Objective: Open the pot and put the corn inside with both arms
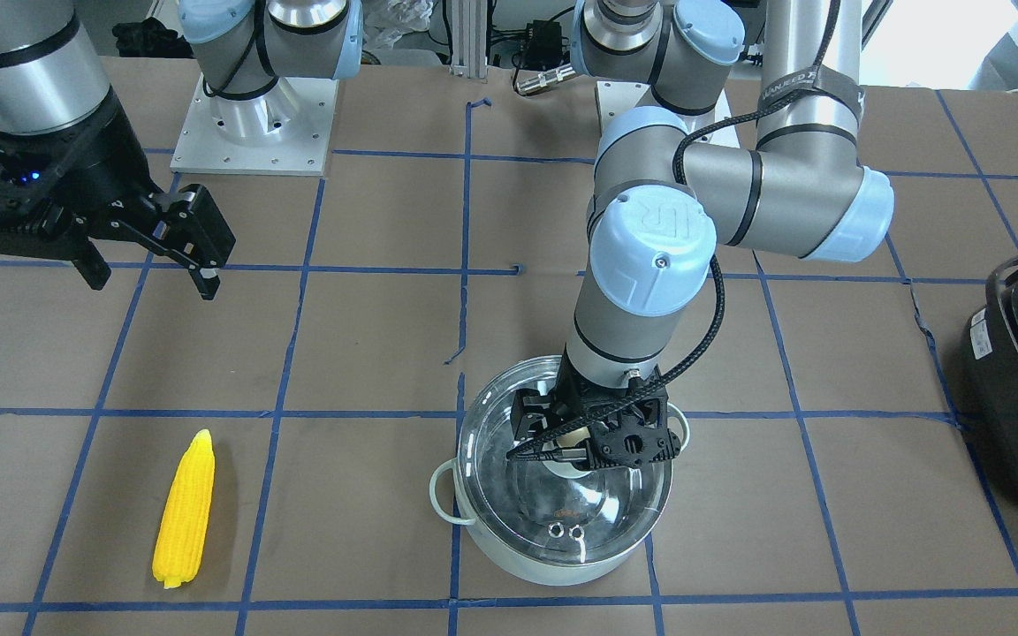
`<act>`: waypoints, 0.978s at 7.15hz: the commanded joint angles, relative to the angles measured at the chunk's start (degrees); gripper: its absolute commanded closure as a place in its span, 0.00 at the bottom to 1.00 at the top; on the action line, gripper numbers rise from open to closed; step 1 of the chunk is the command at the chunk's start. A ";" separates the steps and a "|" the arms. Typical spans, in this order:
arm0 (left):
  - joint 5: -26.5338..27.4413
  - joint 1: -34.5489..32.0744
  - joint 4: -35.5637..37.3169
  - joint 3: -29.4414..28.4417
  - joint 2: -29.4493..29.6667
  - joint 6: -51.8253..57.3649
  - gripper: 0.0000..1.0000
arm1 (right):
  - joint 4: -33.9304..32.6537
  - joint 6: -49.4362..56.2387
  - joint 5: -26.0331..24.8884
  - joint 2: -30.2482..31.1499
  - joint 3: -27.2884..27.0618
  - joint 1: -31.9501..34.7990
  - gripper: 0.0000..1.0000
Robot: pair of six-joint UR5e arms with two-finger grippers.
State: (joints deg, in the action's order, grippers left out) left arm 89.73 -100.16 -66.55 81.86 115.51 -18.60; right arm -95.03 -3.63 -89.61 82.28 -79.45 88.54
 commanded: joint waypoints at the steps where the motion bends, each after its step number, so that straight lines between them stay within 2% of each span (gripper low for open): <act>1: 0.01 -0.04 -0.59 0.15 -0.11 0.32 0.37 | -1.29 5.54 0.57 -4.39 0.09 -3.88 0.00; 2: -0.08 -0.04 -0.51 -0.03 -0.03 0.32 0.51 | -6.00 6.60 0.58 -8.41 0.17 -4.24 0.00; 3: 0.01 -0.04 -0.51 0.23 -0.03 0.32 0.56 | -10.13 6.62 0.40 -11.76 0.52 -4.25 0.00; 4: -0.08 -0.04 -0.33 -0.38 -0.03 0.32 0.60 | -10.96 6.96 -0.04 -13.88 0.44 -4.51 0.00; 7: 0.36 0.31 -2.69 -2.48 -2.48 0.76 0.62 | -17.81 8.02 -0.82 -21.62 -0.61 -5.39 0.00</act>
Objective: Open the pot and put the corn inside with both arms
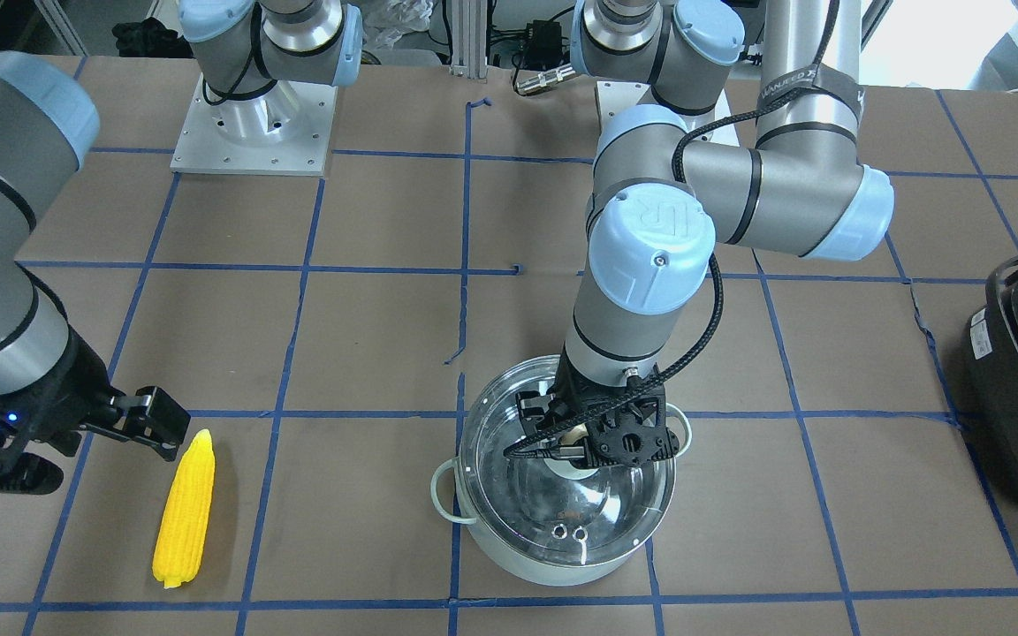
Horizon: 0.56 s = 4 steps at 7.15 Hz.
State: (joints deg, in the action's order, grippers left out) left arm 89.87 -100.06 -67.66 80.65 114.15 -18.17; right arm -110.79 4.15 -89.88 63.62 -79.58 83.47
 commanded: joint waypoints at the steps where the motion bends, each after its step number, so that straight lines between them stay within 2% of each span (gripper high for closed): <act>1: 0.74 0.65 -4.20 -2.51 -2.00 2.16 0.63 | -5.45 0.41 -1.26 -4.28 -1.62 -0.59 0.01; 2: 1.35 2.74 -8.06 -2.69 -3.48 2.35 0.77 | -7.23 0.94 -0.92 -5.51 -2.67 -1.55 0.01; 3: 3.88 6.85 -8.36 -2.26 -4.19 9.14 0.78 | -10.38 1.03 -0.48 -7.27 -4.42 -1.73 0.01; 4: 3.91 11.33 -8.36 -1.56 -4.72 16.17 0.80 | -16.24 1.03 0.05 -8.42 -7.92 -1.73 0.01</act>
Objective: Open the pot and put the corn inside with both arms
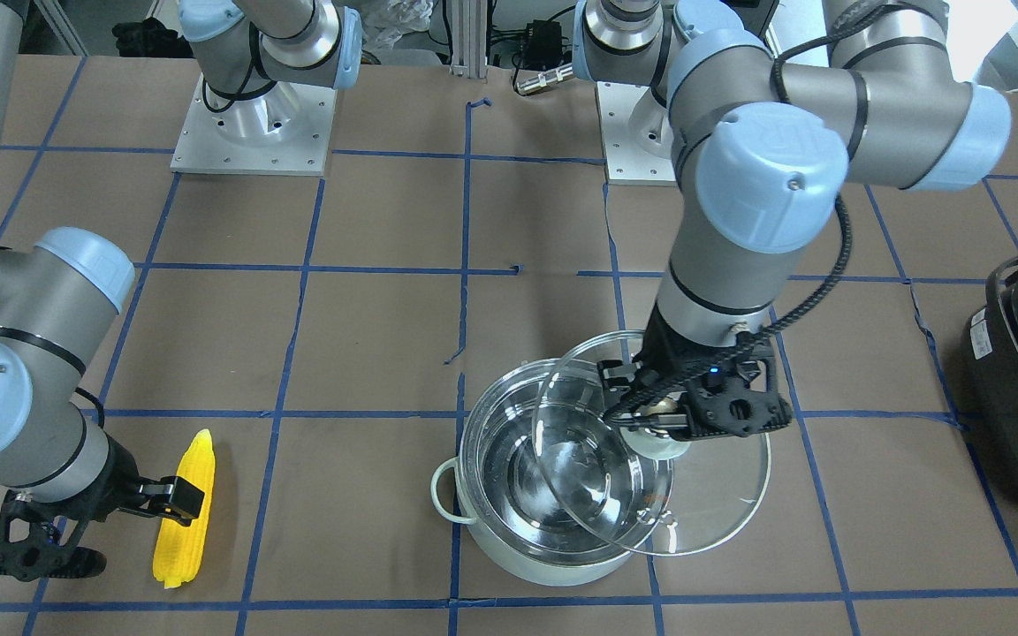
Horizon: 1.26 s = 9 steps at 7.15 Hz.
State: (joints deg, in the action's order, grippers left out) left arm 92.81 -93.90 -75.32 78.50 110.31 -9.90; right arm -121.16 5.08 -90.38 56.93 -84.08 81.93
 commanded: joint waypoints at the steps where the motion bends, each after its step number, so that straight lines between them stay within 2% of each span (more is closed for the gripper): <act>1: 0.71 8.52 -0.61 0.78 -1.50 12.67 0.82 | -9.93 0.11 0.91 -2.00 -6.59 -0.19 0.01; 2: 0.53 11.69 -0.70 1.56 -1.59 17.76 0.85 | -10.40 0.11 0.91 -2.00 -7.49 -0.19 0.03; 4: -2.96 19.24 0.44 9.35 -2.90 23.23 0.92 | -10.58 0.11 1.08 -2.26 -7.76 -0.19 0.76; 5: -6.73 23.72 6.27 13.22 -2.65 29.87 0.92 | -10.58 0.28 1.09 -2.18 -7.76 -0.19 0.91; 6: -6.33 24.89 13.20 16.05 -2.30 33.07 0.92 | -10.50 0.72 0.91 -2.09 -7.50 -0.19 0.97; 8: -6.67 25.52 18.51 22.28 -1.15 32.85 0.94 | -9.27 -0.15 0.99 0.36 -5.23 0.07 0.98; 9: -6.68 25.52 23.51 25.79 -0.54 32.84 0.95 | -4.39 -0.33 1.00 2.46 -2.87 0.86 0.98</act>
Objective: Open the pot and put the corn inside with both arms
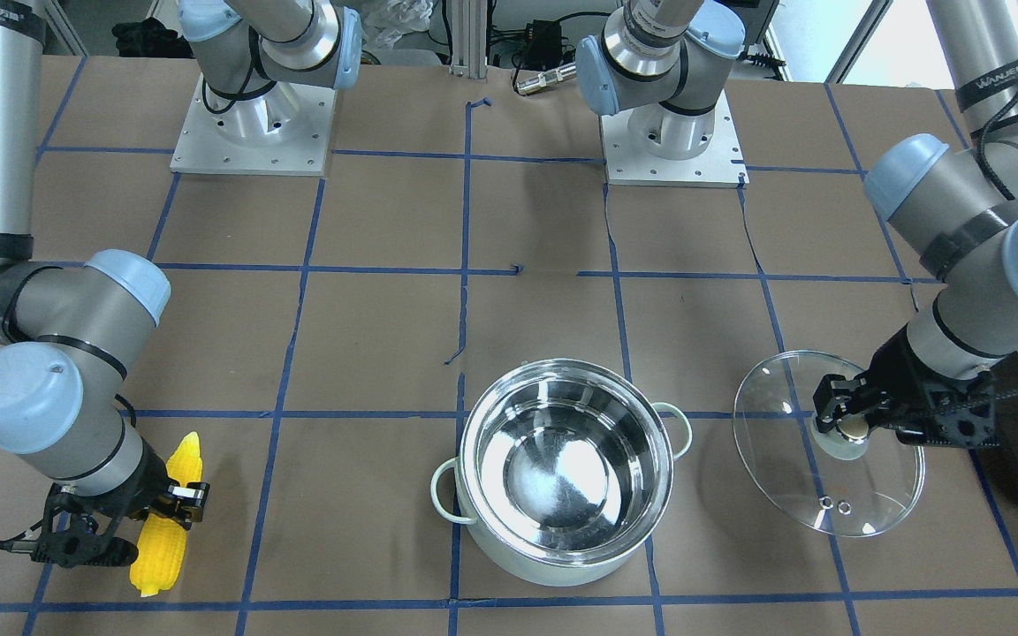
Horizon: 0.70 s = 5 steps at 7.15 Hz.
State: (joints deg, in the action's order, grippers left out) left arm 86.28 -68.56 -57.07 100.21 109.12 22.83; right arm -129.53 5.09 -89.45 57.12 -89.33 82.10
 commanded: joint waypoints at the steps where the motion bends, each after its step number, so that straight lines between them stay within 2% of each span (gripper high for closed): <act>1: 0.11 0.35 10.00 6.21 1.01 0.63 0.95 | 9.67 -0.78 0.06 3.25 7.28 3.13 0.98; 3: 0.29 1.40 10.49 6.84 1.01 -1.64 0.95 | 20.58 -10.48 0.32 3.26 17.48 9.80 0.98; 5: 0.29 3.33 10.40 7.37 1.01 -3.49 0.96 | 20.81 -21.37 0.32 3.08 20.07 18.23 0.96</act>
State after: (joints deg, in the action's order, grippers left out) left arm 86.56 -66.48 -46.74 107.23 110.11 20.24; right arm -109.64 -8.83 -89.21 60.26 -71.05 95.34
